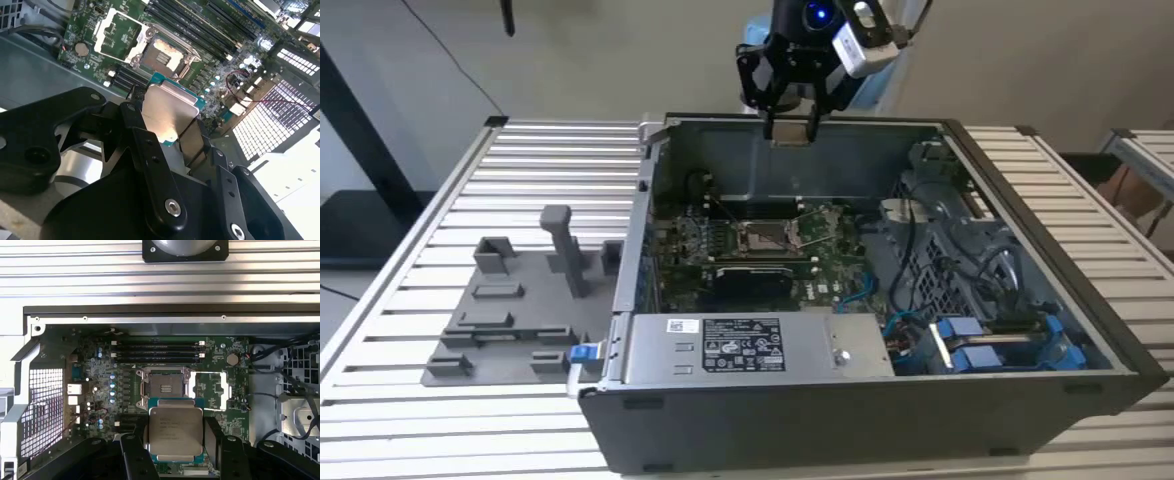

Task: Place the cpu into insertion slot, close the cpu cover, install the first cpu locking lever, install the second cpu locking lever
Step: 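Place the cpu into insertion slot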

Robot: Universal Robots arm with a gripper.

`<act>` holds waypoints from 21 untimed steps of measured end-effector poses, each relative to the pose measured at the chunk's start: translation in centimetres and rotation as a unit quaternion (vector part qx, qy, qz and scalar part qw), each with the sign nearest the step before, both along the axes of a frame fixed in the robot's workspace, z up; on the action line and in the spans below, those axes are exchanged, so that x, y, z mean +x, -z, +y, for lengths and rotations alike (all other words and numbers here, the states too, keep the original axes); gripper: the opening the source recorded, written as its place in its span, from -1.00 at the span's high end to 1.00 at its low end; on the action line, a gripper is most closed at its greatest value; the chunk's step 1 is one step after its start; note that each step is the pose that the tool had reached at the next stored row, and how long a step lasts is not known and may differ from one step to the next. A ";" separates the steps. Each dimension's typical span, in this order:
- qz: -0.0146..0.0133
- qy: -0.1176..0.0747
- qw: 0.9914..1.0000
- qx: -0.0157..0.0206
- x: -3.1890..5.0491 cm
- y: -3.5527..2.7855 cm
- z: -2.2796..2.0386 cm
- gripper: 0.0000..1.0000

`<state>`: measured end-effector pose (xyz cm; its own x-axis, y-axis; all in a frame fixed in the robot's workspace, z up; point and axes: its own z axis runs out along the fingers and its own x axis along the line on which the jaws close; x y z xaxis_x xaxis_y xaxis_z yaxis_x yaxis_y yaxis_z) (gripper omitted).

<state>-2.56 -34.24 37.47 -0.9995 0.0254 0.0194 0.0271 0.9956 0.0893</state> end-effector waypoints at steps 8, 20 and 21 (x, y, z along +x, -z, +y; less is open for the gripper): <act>0.000 0.022 1.000 0.000 0.00 0.16 0.12 -0.08; -0.004 -0.026 1.000 0.000 0.00 0.48 0.18 -0.08; -0.005 -0.033 0.999 0.000 0.00 0.50 0.18 -0.08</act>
